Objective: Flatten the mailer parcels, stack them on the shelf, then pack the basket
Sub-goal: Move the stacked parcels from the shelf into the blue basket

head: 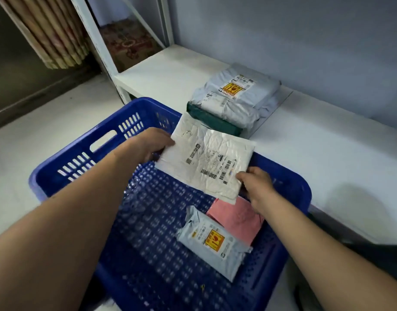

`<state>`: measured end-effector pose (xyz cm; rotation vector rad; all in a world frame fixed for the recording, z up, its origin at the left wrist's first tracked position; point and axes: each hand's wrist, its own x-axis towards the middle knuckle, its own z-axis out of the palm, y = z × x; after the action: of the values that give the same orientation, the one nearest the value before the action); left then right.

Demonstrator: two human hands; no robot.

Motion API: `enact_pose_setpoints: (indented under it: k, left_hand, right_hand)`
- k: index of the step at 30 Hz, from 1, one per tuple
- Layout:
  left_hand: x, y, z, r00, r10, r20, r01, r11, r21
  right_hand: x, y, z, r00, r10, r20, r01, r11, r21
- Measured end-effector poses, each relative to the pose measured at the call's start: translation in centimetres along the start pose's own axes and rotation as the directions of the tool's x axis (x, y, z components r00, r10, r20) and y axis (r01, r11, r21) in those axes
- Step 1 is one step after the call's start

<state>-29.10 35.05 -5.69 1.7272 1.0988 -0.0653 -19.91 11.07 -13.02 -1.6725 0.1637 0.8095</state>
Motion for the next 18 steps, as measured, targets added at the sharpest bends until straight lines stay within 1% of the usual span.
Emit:
enact_pose_setpoints:
  k: [2, 5, 6, 9, 11, 13, 15, 17, 18]
  left_hand:
    - [0.0, -1.7, 0.9, 1.000, -0.014, -0.001, 0.014, 1.000, 0.013]
    - [0.2, -4.4, 2.2, 0.998, -0.059, 0.029, 0.058, 0.998, 0.033]
    - [0.5, -5.6, 2.9, 0.997, -0.073, 0.033, 0.071, 0.996, 0.045]
    - [1.2, -8.8, 4.8, 0.994, -0.111, 0.021, 0.110, 0.993, 0.049]
    - [1.6, -10.9, 6.6, 0.988, -0.149, 0.039, 0.148, 0.988, 0.039]
    - [2.0, -12.5, 8.4, 0.984, -0.168, 0.063, 0.168, 0.986, 0.003]
    - [2.5, -13.4, 10.1, 0.984, -0.165, 0.067, 0.166, 0.986, -0.005]
    - [3.6, -14.1, 11.9, 0.983, -0.170, 0.070, 0.173, 0.984, -0.037]
    - [3.5, -14.1, 12.4, 0.983, -0.171, 0.061, 0.175, 0.982, -0.072]
  right_hand:
    - [-0.4, 2.5, 0.2, 0.998, 0.064, -0.015, -0.064, 0.998, -0.002]
    - [0.2, 6.7, 0.2, 0.987, 0.131, -0.088, -0.137, 0.989, -0.059]
    - [-0.1, 7.7, 0.1, 0.979, 0.163, -0.119, -0.170, 0.984, -0.047]
    - [-2.0, 8.3, 0.7, 0.954, 0.270, -0.129, -0.256, 0.959, 0.121]
    - [-1.8, 9.4, 1.0, 0.915, 0.365, -0.174, -0.322, 0.917, 0.235]
    - [-1.6, 10.3, 1.2, 0.864, 0.461, -0.200, -0.391, 0.867, 0.310]
    - [-1.1, 10.7, 1.2, 0.817, 0.535, -0.216, -0.459, 0.829, 0.318]
    - [-0.4, 11.1, 0.9, 0.781, 0.581, -0.231, -0.520, 0.809, 0.276]
    - [-0.6, 10.7, 0.7, 0.773, 0.581, -0.254, -0.535, 0.813, 0.228]
